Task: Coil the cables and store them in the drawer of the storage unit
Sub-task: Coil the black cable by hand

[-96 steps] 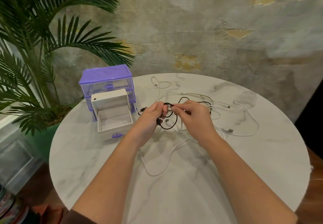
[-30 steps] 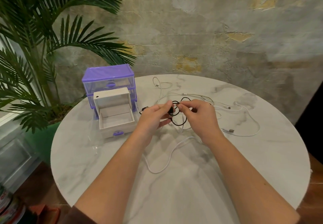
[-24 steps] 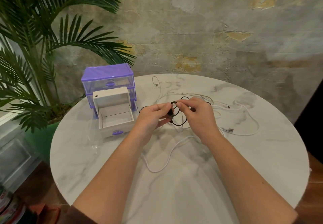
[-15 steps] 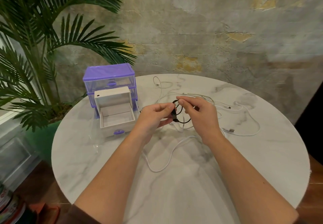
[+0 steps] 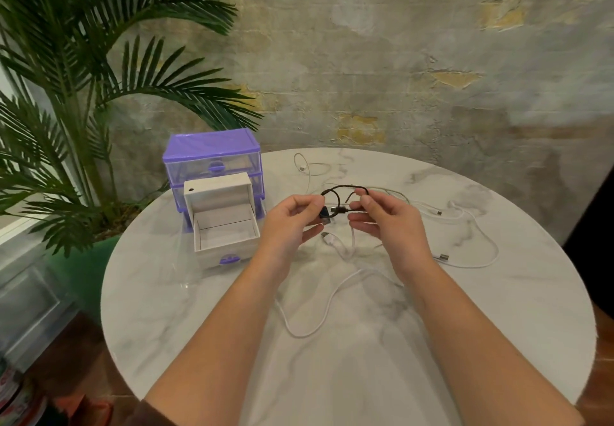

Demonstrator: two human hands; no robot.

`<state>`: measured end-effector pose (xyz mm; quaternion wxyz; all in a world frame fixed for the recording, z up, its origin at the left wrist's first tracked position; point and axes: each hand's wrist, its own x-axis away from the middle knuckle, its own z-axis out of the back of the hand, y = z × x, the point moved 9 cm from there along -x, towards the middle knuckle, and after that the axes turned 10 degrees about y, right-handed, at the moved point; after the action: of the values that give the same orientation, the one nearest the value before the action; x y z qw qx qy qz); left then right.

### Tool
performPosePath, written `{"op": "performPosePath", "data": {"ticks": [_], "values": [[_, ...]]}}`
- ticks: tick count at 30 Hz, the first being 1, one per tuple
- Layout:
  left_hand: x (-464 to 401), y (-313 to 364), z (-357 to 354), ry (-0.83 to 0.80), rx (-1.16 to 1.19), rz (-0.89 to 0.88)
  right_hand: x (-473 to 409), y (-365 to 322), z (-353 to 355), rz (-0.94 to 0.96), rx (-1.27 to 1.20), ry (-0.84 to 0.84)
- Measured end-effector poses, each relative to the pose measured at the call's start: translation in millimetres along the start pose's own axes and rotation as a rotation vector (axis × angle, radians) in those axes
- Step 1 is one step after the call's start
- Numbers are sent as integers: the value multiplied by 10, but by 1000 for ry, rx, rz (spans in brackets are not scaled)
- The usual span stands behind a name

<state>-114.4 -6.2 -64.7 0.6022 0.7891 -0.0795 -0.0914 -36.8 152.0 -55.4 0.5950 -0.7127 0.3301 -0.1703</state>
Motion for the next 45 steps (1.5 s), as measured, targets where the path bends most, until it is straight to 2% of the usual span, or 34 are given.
{"op": "performPosePath", "data": {"ticks": [8,12,15,20,27,29,33,40,45], "values": [[43,-19,-35,-46,2,36,62,76,-156,-160,-183,-166],[58,-54,-71,-78,17,73,75,100,-185,-211,-231,-166],[59,-66,-84,-82,6,73,96,106,-216,-241,-229,-189],[59,-35,-84,-59,-77,-5,212,70,-356,-261,-171,-327],[43,4,-55,-5,-60,-51,221,74,-342,-250,-181,-278],[13,8,-8,34,-31,-57,222,81,-322,-219,-68,-266],[-21,30,68,104,33,-77,216,78,-292,-58,306,-263],[-62,97,150,161,134,-99,180,59,-232,95,656,-195],[-60,135,143,156,111,-135,187,35,-233,160,767,-210]]}}
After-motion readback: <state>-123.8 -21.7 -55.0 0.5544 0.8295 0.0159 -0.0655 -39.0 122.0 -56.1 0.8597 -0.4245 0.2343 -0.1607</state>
